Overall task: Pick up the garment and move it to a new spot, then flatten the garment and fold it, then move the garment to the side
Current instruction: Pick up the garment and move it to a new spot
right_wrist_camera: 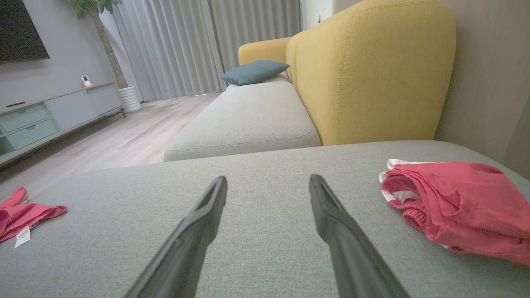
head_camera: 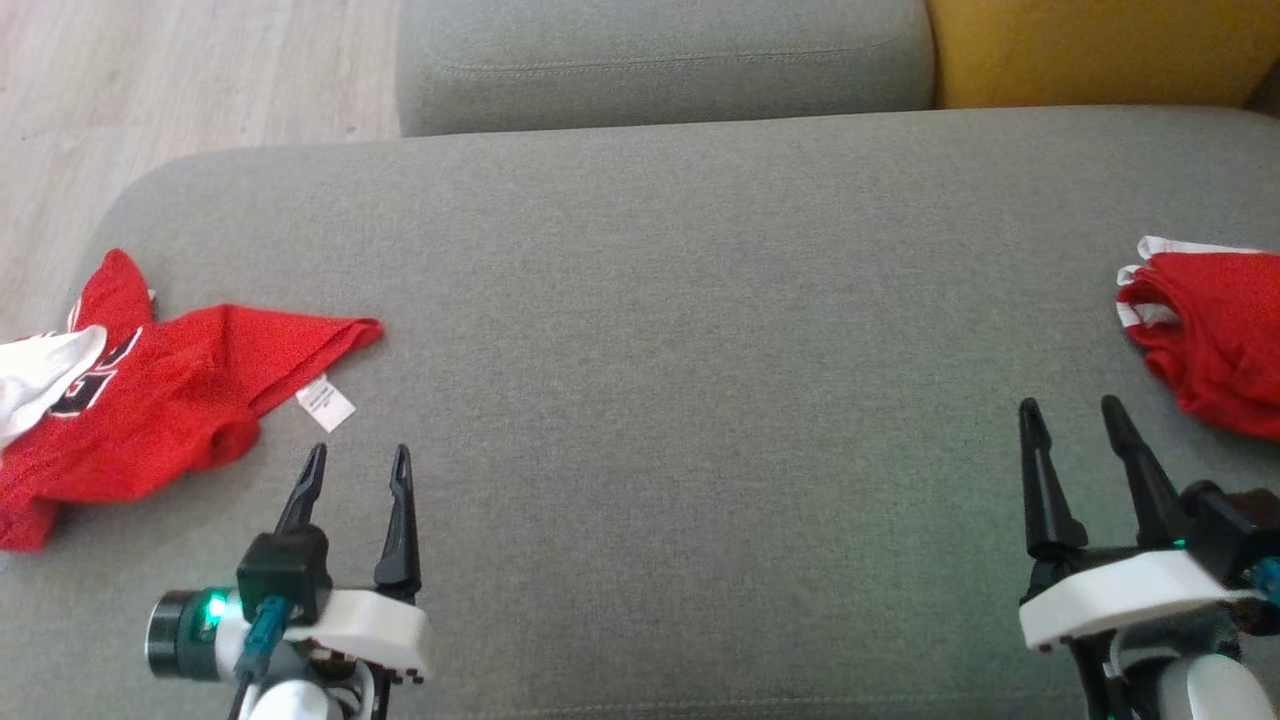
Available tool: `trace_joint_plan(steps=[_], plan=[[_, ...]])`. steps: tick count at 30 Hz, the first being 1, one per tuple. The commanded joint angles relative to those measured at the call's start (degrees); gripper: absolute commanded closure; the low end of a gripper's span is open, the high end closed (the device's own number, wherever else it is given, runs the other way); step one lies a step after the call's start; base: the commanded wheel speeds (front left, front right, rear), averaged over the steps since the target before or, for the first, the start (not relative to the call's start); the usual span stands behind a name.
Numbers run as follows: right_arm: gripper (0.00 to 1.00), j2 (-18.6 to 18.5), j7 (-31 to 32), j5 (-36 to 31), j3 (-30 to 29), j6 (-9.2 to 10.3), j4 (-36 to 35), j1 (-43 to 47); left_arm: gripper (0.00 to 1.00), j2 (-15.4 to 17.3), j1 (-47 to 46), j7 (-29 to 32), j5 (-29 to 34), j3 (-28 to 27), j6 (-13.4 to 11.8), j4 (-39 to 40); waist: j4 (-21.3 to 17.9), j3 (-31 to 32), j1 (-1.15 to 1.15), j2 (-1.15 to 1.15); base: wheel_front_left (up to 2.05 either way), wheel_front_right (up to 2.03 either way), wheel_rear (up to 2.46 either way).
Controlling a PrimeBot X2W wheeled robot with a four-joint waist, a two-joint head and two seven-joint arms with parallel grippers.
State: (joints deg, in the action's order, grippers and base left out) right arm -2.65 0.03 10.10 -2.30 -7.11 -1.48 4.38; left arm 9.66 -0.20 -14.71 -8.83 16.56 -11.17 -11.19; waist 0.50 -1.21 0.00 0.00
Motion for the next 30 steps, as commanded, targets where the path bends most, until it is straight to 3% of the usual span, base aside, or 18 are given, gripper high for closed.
trace_joint_plan(steps=[1, 7, 18, 30], plan=[[0.00, -0.2, 0.0, 0.0, 1.0, -0.37, -2.7, -1.3, 0.00, 1.1, -3.1, -0.2, -0.4, -1.7, -0.3, 2.0, 0.6, -0.3, 0.00, 0.00, 0.00, 0.00, 0.00], [0.00, -0.2, 0.9, -1.0, 1.4, -0.37, -4.6, -1.5, 0.00, 1.0, -5.7, -0.2, -0.2, -1.6, -0.2, 2.8, 5.0, -1.5, 0.00, 0.00, 0.00, 0.00, 0.00], [0.00, -0.2, 2.9, -2.0, 4.0, -0.37, -8.0, -2.7, 0.00, 1.0, -8.2, -0.3, -0.4, -3.3, -0.4, 3.3, 16.9, -1.9, 0.00, 0.00, 0.00, 0.00, 0.00], [0.00, -0.2, 4.0, -1.7, 4.6, -0.37, -9.1, -2.6, 0.00, 0.7, -6.5, -0.3, -1.1, -5.3, -0.2, 3.5, 22.7, -1.6, 0.00, 0.00, 0.00, 0.00, 0.00]])
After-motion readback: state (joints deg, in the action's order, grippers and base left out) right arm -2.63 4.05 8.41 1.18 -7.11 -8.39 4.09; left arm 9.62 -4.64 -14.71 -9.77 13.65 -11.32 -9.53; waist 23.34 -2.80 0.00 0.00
